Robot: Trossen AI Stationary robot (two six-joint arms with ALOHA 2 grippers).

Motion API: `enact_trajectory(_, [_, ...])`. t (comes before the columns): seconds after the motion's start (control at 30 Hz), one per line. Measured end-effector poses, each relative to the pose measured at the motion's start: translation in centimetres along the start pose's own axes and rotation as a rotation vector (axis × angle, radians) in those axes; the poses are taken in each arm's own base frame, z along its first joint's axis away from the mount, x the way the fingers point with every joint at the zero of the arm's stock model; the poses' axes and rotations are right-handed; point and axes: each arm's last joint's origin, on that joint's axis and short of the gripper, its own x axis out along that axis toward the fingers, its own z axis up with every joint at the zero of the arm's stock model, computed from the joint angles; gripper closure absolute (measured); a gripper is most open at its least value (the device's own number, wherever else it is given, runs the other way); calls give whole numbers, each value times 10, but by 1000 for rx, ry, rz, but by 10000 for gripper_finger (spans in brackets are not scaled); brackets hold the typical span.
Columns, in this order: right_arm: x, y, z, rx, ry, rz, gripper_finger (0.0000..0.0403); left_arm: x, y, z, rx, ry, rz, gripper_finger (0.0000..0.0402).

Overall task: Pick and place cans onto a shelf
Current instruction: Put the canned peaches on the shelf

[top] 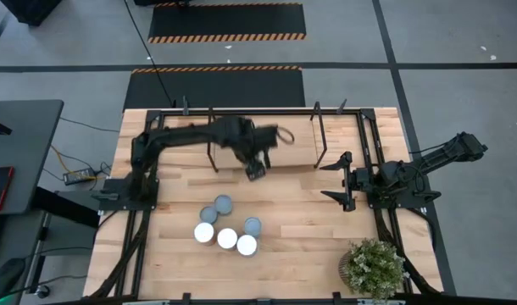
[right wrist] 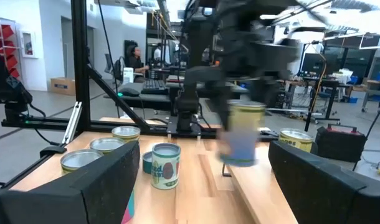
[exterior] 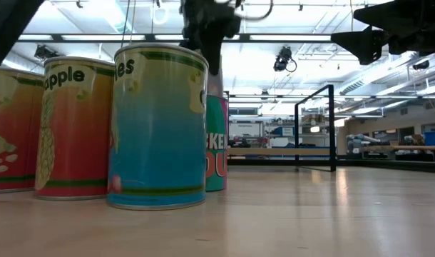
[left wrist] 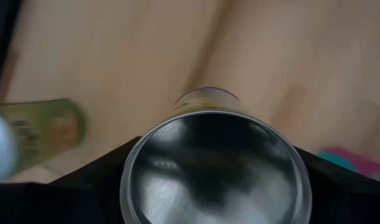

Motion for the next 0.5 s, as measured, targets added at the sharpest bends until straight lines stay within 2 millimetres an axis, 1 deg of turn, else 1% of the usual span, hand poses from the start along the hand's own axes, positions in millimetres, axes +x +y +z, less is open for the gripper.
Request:
enact_trajectory(0.13, [0, 0, -1, 12, 9, 2, 39, 5, 37, 8, -70, 6, 22, 83])
enact_trajectory(0.23, [1, 1, -2, 22, 19, 3, 39, 6, 55, 10, -81, 10, 35, 83])
enact_trajectory(0.33, [1, 1, -3, 28, 26, 4, 39, 8, 63, 12, -67, 12, 44, 83])
enact_trajectory(0.43, [1, 1, -3, 31, 28, 5, 39, 17, 62, 14, -55, 29, 43, 83])
enact_trajectory(0.5, [1, 1, -3, 45, 28, 6, 39, 27, 56, 17, -28, 44, 37, 83])
